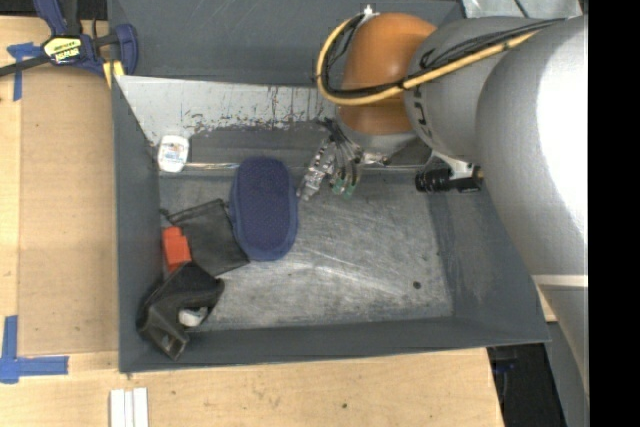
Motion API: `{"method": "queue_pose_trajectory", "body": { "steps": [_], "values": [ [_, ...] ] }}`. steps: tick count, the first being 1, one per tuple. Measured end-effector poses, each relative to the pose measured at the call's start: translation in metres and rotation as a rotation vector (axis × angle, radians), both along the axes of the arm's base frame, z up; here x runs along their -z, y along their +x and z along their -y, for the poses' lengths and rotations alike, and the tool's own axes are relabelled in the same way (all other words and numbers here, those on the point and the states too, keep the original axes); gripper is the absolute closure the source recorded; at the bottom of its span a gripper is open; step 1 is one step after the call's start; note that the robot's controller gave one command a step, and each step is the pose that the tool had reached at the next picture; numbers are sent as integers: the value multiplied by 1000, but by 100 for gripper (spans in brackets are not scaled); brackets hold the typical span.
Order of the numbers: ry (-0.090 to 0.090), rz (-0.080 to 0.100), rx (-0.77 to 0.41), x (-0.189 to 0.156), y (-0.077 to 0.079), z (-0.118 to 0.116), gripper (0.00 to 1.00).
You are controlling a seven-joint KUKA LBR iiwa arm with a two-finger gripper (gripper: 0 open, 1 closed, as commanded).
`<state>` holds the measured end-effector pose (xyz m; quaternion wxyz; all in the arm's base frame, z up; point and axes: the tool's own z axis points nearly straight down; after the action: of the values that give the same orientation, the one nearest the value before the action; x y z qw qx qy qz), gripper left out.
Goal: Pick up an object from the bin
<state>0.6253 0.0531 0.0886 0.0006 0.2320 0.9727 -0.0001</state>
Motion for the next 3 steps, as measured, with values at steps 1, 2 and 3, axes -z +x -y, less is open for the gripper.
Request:
{"method": "queue_pose_trajectory", "body": {
  "steps": [1, 2, 3],
  "values": [
    [3, 6, 399, -99, -2, -58, 100],
    [0, -4, 559, -49, -31, -71, 100],
    [0, -1, 558, -51, -30, -71, 0]
  ]
}}
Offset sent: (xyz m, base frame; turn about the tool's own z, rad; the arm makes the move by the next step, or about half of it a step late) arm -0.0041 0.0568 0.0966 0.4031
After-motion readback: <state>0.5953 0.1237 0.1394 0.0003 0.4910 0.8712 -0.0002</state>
